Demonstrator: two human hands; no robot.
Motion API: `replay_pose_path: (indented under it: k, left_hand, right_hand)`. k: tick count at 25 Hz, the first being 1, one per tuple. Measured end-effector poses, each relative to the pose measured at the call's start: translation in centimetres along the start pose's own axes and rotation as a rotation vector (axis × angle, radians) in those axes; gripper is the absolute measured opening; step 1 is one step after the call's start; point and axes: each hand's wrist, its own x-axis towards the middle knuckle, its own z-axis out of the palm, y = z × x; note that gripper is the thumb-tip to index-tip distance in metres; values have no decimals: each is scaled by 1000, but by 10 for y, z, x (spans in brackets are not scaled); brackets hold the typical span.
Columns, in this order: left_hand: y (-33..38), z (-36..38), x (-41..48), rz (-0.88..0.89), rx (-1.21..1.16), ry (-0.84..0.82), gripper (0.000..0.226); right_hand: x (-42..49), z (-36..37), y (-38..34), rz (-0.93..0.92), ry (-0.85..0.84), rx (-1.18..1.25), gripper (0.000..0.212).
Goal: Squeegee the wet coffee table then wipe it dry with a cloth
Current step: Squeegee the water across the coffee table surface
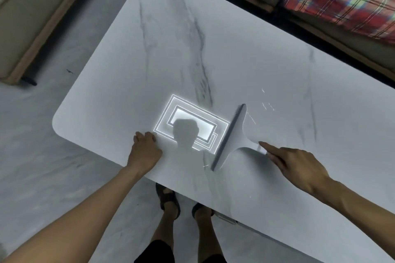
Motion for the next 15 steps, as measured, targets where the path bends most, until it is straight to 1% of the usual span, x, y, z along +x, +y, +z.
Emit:
replay_pose_path:
  k: [2,3,5,8,10,11,13,15]
  left_hand:
    - [1,-5,-8,32,-23,180,24]
    - [0,-10,-11,17,-57,248,23]
    - [-12,-22,-15,-61,-154,363,23]
    - [-48,-47,-15,-191,-221,482,23]
    - [-76,-63,-15,-253,-253,480,28]
    - [-87,-70,-16,-266,-267,456,30]
    - [-104,-80,-15,-267,-263,412,32]
    - [-110,-82,-11,-251,-243,379,33]
  right_hand:
    - [4,7,-32,-161,-1,31,47]
    - [11,13,-54,-262,-12,49,46]
    - [36,27,-110,-446,-66,41,45]
    - [77,47,-199,-689,-133,-100,44]
    - [102,51,-244,-791,-125,-161,44]
    - [114,51,-261,-811,-117,-181,44]
    - [137,49,-286,-802,-95,-199,44]
    - [154,45,-296,-774,-97,-200,44]
